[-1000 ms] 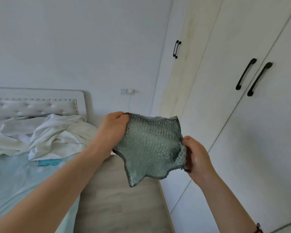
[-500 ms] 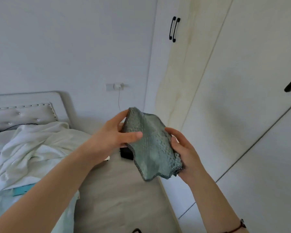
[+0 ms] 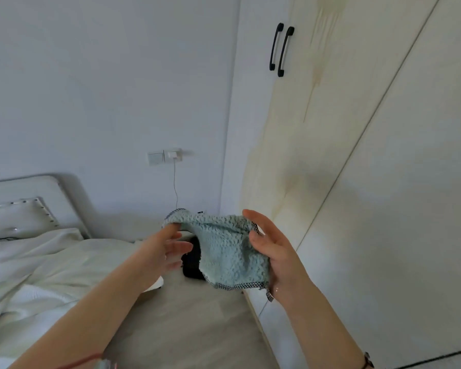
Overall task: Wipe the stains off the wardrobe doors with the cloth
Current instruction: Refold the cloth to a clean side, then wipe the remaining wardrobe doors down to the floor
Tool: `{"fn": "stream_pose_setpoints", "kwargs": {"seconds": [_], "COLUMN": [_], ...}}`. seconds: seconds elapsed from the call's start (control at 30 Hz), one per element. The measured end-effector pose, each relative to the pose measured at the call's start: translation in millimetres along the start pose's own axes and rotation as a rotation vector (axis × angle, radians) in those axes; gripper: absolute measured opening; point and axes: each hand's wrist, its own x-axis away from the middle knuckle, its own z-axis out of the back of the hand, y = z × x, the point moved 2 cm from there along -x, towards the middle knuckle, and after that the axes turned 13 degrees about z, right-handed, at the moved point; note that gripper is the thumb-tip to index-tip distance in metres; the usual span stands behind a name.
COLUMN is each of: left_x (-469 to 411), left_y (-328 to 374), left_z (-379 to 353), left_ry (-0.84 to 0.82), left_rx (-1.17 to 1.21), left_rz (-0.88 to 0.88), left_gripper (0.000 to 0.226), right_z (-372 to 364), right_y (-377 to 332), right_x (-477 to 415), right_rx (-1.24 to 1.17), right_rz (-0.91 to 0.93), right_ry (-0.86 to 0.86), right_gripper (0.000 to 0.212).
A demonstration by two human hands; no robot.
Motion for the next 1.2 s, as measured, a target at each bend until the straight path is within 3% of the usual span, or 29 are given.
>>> {"fn": "stream_pose_setpoints", "kwargs": {"seconds": [0.13,0.23,0.3,0.37,0.43,0.53,0.6,0.63,0.7,0.8,0.83,0.9,0.97,1.03,1.1,1.2], "left_x": [-60,-86,-99,-116,-121,-127,-129,-134,-146,-163,-169,-174,-173,-171,-175,-182], "left_y": [30,53,69,85,104,127,128,122,104,90,90,93,99,108,119,141], "left_z": [-30,-68,-88,-100,-111,-128,-135,-135,-129,-114,-110,-103,-96,-84,-72,-55], "left_ry": [-0.332,-0.479,-0.514,-0.505,-0.519,-0.561,-0.664,-0.716,-0.747,-0.805,-0.837,-0.880,-0.840,-0.774,-0.743,-0.824], "left_rx": [0.046,-0.100,-0.210,-0.334,-0.488,-0.697,-0.878,-0.974,-1.114,-1.355,-1.463,-1.631,-1.695,-1.708,-1.654,-1.421], "left_rz": [0.008,-0.007,-0.015,-0.049,-0.116,-0.274,-0.345,-0.339,-0.274,-0.384,-0.487,-0.713,-0.907,-1.089,-1.168,-1.087], "left_gripper": [0.066,0.063,0.064,0.080,0.070,0.028,0.018,0.020,0.047,0.094,0.092,0.065,0.039,0.022,0.029,0.040], "right_z": [21,34,45,55,65,82,89,85,73,52,49,43,33,18,7,-6], "right_y": [14,17,17,12,9,24,44,60,86,121,126,133,135,137,141,138], "right_x": [-37,-53,-59,-55,-46,-25,-9,1,16,38,42,50,51,46,39,30], "right_rx": [-0.048,-0.001,0.188,0.518,0.840,1.030,1.060,1.037,0.968,0.877,0.834,0.799,0.870,0.966,1.103,1.263], "right_rz": [0.077,0.140,0.222,0.282,0.298,0.192,0.092,0.046,-0.006,-0.021,-0.017,-0.010,-0.043,-0.117,-0.202,-0.226], "right_ry": [0.098,0.179,0.343,0.532,0.708,0.928,1.042,1.109,1.200,1.260,1.280,1.280,1.213,1.131,1.056,1.089], "right_gripper": [0.052,0.055,0.051,0.048,0.046,0.045,0.045,0.045,0.045,0.043,0.042,0.037,0.025,0.032,0.030,0.005]}}
